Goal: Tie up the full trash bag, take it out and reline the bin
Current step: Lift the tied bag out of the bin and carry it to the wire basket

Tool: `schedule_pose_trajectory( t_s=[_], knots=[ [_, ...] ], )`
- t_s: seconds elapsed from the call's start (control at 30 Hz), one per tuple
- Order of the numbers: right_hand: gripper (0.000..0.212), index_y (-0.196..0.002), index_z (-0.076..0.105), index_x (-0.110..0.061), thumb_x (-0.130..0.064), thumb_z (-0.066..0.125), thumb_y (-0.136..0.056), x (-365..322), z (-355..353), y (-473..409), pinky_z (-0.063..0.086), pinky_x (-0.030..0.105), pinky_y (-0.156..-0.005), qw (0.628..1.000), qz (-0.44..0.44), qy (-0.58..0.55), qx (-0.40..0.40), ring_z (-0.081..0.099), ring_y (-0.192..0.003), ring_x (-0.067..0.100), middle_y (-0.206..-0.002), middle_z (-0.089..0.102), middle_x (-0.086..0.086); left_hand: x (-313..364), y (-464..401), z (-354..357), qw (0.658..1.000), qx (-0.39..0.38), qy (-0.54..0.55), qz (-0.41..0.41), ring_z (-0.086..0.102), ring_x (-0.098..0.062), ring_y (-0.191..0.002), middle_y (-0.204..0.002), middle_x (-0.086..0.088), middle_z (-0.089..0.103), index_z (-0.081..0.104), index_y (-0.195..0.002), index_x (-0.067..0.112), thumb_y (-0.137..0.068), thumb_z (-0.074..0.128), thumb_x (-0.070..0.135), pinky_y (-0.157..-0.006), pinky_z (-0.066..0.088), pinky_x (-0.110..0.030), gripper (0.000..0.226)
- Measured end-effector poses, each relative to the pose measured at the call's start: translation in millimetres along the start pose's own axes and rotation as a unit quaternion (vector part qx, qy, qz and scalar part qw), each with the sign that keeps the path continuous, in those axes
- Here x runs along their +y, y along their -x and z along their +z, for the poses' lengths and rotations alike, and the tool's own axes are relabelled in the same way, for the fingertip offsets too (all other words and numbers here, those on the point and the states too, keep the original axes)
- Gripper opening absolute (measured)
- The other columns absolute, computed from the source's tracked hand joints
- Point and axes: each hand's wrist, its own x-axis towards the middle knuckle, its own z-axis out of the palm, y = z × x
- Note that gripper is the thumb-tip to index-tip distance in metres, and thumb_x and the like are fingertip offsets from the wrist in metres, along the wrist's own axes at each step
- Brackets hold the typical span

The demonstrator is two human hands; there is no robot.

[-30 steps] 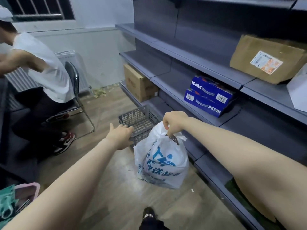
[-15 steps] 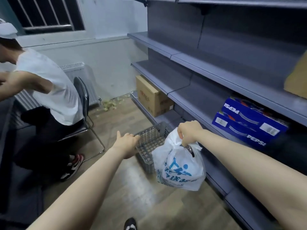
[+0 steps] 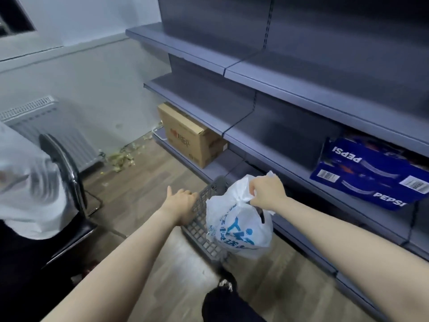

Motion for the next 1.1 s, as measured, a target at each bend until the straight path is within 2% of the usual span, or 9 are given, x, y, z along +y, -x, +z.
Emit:
schedule_pose_trajectory(
  t_s=[0.1,0.23,0.37,0.43,0.53,0.63,0.8,0.97,1.1],
  knots=[
    [0.003,-0.071,0.059,-0.018,-0.020,0.060,-0.070,-2,23,-56,0.041,0.034,-0.084,0.999,0.011,-0.016,-0.033,0.048,-0.066,0.021,-0.077,0.065,0.000,-13,-68,0,1.000,-0.004,0.004,0.020,0.039,-0.027,-0.129,-0.132,-0.008,0.050,0.041,-0.132,0.014,-0.091,0.048,0.025,-0.110,0.016,-0.061,0.042],
    [0.006,-0.073,0.063,-0.016,-0.019,0.061,-0.069,-5,51,-115,0.033,0.031,-0.067,0.995,0.042,-0.045,-0.073,0.057,-0.080,0.025,-0.080,0.061,0.002,-29,-140,7,0.997,-0.048,0.015,0.051,0.040,-0.028,-0.128,-0.128,-0.010,0.051,0.044,-0.129,0.013,-0.092,0.045,0.027,-0.109,0.015,-0.062,0.040],
    [0.007,-0.071,0.053,-0.014,-0.014,0.059,-0.073,-5,74,-160,0.025,0.026,-0.052,0.984,0.090,-0.113,-0.107,0.057,-0.074,0.026,-0.073,0.060,0.005,-53,-208,13,0.992,-0.095,-0.009,0.081,0.040,-0.028,-0.128,-0.128,-0.010,0.051,0.042,-0.128,0.012,-0.090,0.049,0.028,-0.109,0.017,-0.063,0.042],
    [0.005,-0.076,0.058,-0.009,-0.013,0.060,-0.075,-4,88,-180,0.031,0.027,-0.057,0.977,0.123,-0.135,-0.113,0.061,-0.081,0.028,-0.082,0.067,0.009,-69,-251,16,0.991,-0.103,-0.014,0.086,0.043,-0.029,-0.125,-0.127,-0.011,0.053,0.045,-0.125,0.012,-0.091,0.050,0.027,-0.108,0.022,-0.061,0.037],
    [0.016,-0.090,0.064,-0.004,-0.010,0.060,-0.076,-4,115,-214,0.039,0.031,-0.062,0.962,0.184,-0.162,-0.123,0.061,-0.089,0.029,-0.093,0.068,0.011,-86,-316,29,0.989,-0.109,-0.008,0.102,0.045,-0.031,-0.124,-0.129,-0.012,0.054,0.045,-0.126,0.013,-0.091,0.050,0.026,-0.107,0.025,-0.059,0.037],
    [0.018,-0.091,0.065,-0.004,-0.011,0.060,-0.076,-2,152,-246,0.044,0.030,-0.067,0.941,0.247,-0.196,-0.120,0.061,-0.090,0.029,-0.097,0.068,0.010,-93,-375,54,0.983,-0.119,-0.013,0.142,0.045,-0.031,-0.124,-0.129,-0.014,0.053,0.047,-0.124,0.012,-0.091,0.050,0.028,-0.108,0.023,-0.058,0.037],
    [0.019,-0.091,0.065,-0.013,-0.021,0.066,-0.075,-9,221,-291,0.038,0.027,-0.065,0.908,0.319,-0.258,-0.089,0.060,-0.088,0.027,-0.095,0.068,0.005,-98,-442,104,0.971,-0.154,-0.031,0.179,0.042,-0.032,-0.127,-0.130,-0.016,0.053,0.047,-0.127,0.011,-0.092,0.052,0.031,-0.110,0.018,-0.062,0.040],
    [0.019,-0.090,0.066,-0.013,-0.018,0.069,-0.072,-10,299,-323,0.034,0.024,-0.064,0.870,0.377,-0.307,-0.080,0.062,-0.086,0.025,-0.091,0.069,0.003,-106,-495,165,0.964,-0.183,-0.053,0.188,0.041,-0.030,-0.127,-0.127,-0.016,0.053,0.045,-0.127,0.012,-0.093,0.051,0.034,-0.112,0.016,-0.060,0.041],
    [0.020,-0.091,0.067,-0.011,-0.019,0.071,-0.073,-2,358,-338,0.033,0.021,-0.067,0.828,0.423,-0.357,-0.088,0.062,-0.093,0.021,-0.099,0.069,0.001,-109,-526,205,0.961,-0.195,-0.069,0.181,0.042,-0.030,-0.127,-0.129,-0.016,0.052,0.045,-0.128,0.012,-0.093,0.050,0.034,-0.111,0.016,-0.058,0.042]
  ],
)
